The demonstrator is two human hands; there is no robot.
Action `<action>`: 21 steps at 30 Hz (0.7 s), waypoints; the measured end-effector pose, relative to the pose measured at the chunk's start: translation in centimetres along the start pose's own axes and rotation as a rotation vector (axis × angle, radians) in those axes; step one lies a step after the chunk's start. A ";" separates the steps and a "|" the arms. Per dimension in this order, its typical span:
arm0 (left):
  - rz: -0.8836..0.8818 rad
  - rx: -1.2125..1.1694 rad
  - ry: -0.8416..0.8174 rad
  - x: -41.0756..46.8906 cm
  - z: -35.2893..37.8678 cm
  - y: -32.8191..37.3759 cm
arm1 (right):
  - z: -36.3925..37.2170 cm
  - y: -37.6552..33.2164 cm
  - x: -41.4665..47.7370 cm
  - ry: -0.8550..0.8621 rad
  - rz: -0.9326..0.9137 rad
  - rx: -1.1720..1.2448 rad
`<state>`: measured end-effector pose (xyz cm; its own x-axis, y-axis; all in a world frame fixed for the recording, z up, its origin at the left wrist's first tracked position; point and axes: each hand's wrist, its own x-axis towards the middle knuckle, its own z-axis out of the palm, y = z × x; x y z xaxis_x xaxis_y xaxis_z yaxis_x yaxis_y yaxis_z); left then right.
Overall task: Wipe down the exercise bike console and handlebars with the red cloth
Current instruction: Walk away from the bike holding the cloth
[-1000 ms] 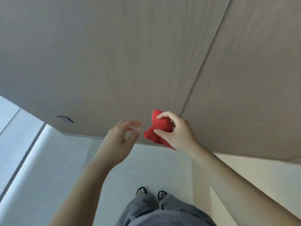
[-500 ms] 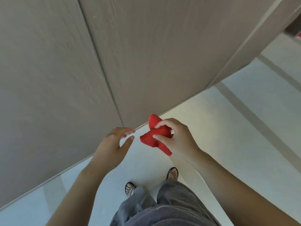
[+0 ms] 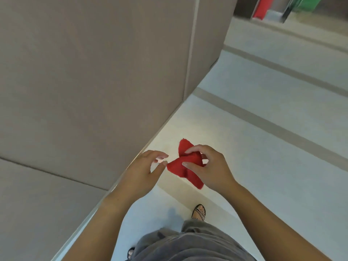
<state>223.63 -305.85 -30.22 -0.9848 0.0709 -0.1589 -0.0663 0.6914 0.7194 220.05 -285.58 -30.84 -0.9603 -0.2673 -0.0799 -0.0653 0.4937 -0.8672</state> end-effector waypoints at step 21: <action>0.332 0.122 -0.408 26.7 16.7 21.0 | -25.6 15.7 6.8 0.436 0.320 0.093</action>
<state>198.61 -277.47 -30.67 -0.8053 0.5569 -0.2036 0.2811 0.6608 0.6959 205.57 -258.42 -32.41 -0.9529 0.2621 -0.1528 0.2540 0.4139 -0.8741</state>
